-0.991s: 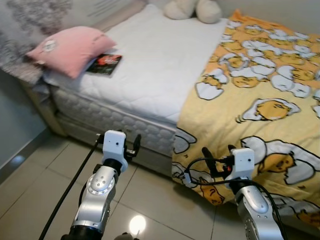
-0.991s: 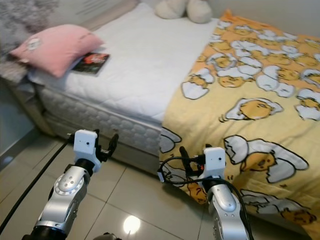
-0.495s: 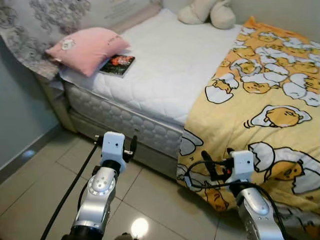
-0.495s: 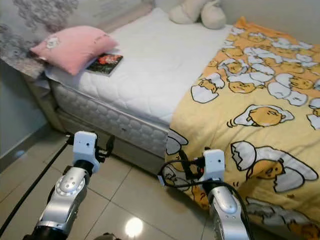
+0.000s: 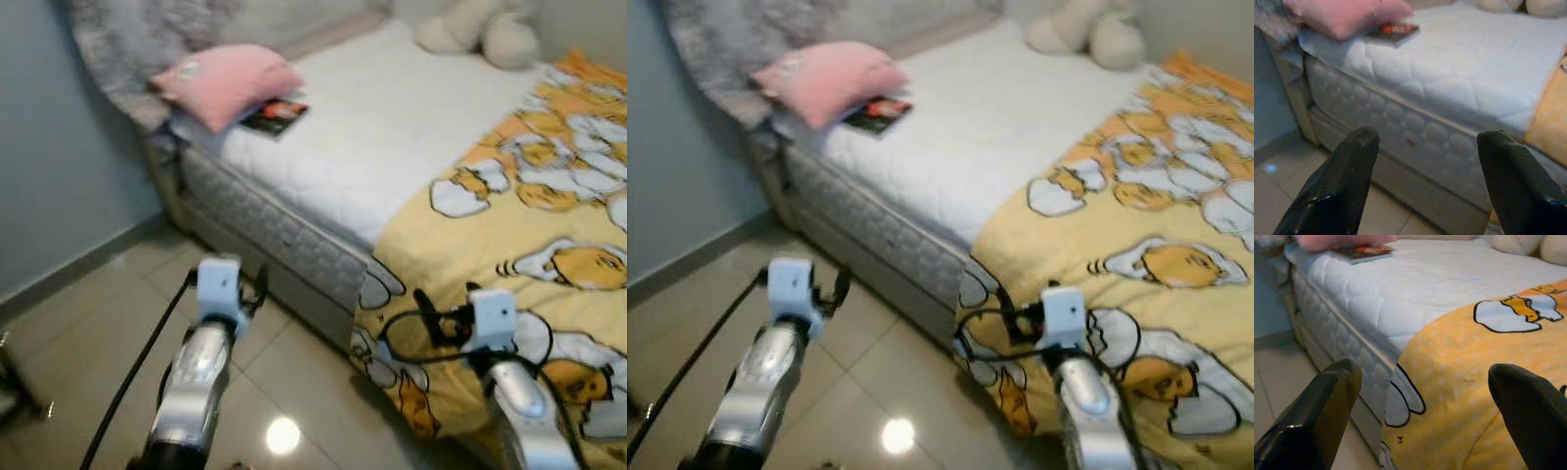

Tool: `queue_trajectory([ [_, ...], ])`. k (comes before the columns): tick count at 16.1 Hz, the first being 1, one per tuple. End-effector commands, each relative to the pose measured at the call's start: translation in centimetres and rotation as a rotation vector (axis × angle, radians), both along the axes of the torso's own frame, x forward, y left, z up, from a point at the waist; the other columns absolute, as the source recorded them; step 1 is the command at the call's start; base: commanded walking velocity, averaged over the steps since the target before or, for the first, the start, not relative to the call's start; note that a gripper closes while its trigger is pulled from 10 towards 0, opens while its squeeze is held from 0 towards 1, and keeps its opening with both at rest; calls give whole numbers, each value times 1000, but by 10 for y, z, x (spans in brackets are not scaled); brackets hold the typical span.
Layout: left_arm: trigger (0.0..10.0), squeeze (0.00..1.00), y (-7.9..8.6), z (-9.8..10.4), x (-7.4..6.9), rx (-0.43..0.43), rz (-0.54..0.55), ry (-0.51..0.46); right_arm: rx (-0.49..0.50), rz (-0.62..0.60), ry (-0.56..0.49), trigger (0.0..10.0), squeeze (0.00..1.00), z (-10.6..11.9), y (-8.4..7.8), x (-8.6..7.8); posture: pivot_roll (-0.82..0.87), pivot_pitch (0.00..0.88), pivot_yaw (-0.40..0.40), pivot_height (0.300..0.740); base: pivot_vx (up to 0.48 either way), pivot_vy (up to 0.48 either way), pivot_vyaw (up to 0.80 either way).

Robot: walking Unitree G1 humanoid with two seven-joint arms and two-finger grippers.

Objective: Clean up the room

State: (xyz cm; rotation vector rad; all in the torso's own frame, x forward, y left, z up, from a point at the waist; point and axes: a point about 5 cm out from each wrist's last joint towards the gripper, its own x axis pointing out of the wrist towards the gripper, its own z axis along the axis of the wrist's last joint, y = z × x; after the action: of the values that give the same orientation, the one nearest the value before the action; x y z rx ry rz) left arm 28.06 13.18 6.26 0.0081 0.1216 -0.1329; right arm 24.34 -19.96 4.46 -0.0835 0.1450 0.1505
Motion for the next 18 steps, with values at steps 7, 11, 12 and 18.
queue_trajectory([
  [7,10000,0,-5,-2,-1,-50,-9,0,100,-22,50,10000,0,-6,-10,3,8,0,-43,740,0,44,480],
  [11,10000,0,-2,-2,-2,-31,34,14,94,106,108,10000,0,-15,13,0,15,0,-50,740,0,442,238],
  [12,10000,0,-1,-4,-3,-21,50,18,95,120,109,10000,0,-15,15,-1,18,0,-54,740,0,461,0],
  [18,10000,0,10,11,-29,130,-164,-46,143,-36,9,10000,0,-4,-1,-14,12,0,46,740,0,0,543],
])
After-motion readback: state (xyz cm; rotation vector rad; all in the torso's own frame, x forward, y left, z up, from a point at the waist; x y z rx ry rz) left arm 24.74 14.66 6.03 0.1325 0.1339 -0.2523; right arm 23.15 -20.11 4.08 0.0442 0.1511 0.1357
